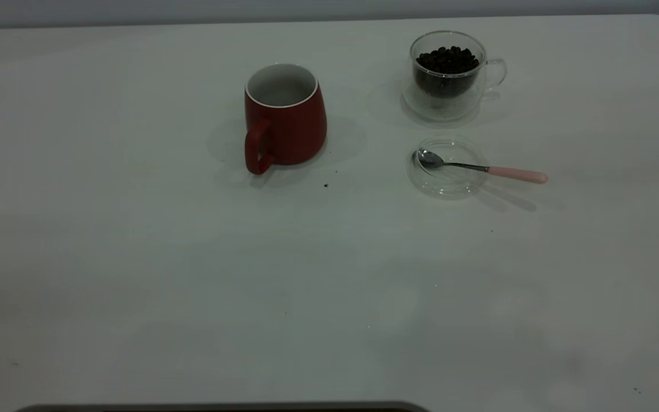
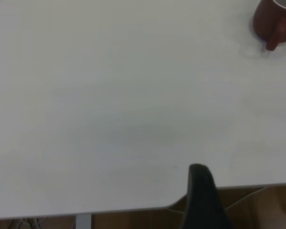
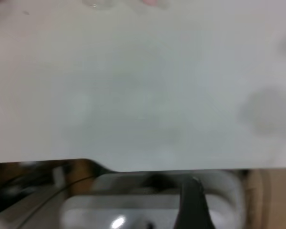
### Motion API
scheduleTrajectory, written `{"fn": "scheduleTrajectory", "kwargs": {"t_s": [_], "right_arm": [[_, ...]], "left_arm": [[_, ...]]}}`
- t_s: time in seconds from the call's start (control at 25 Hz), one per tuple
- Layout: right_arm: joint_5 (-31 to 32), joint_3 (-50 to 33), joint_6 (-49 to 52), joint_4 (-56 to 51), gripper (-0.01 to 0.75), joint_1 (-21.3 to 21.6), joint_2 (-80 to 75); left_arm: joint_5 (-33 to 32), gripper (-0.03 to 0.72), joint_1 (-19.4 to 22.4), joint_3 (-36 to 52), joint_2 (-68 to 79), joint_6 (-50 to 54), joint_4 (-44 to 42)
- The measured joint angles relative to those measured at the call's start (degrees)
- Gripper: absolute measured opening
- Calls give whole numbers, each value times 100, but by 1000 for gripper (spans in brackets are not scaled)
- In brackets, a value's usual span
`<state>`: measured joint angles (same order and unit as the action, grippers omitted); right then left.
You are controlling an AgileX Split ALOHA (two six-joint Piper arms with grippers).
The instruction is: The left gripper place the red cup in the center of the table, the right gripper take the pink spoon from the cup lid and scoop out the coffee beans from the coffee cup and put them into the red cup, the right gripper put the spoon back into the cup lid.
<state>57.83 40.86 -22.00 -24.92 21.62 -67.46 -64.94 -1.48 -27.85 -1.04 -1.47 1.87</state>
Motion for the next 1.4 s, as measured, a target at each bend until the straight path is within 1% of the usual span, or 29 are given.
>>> {"fn": "scheduleTrajectory", "kwargs": {"t_s": [0.08, 0.16, 0.24, 0.36, 0.48, 0.6, 0.88, 1.0, 1.4], "right_arm": [[126, -5, 242, 331, 577, 0, 697], [323, -5, 296, 428, 577, -53, 1178], [550, -5, 296, 469, 577, -282, 1565], [836, -24, 290, 607, 577, -782, 2152], [876, -246, 347, 918, 577, -1192, 2739], [773, -638, 592, 1260, 577, -1483, 3347], [760, -1203, 984, 1873, 577, -2024, 4848], [744, -1310, 1057, 1901, 577, -2155, 5307], [667, -1384, 1199, 2003, 577, -2164, 6128]], "left_arm": [[0, 529, 0, 0, 0, 0, 0], [0, 529, 0, 0, 0, 0, 0], [0, 529, 0, 0, 0, 0, 0], [0, 529, 0, 0, 0, -5, 0], [0, 529, 0, 0, 0, -5, 0], [0, 529, 0, 0, 0, -11, 0], [0, 529, 0, 0, 0, -11, 0], [0, 529, 0, 0, 0, -11, 0], [0, 529, 0, 0, 0, -11, 0]]}}
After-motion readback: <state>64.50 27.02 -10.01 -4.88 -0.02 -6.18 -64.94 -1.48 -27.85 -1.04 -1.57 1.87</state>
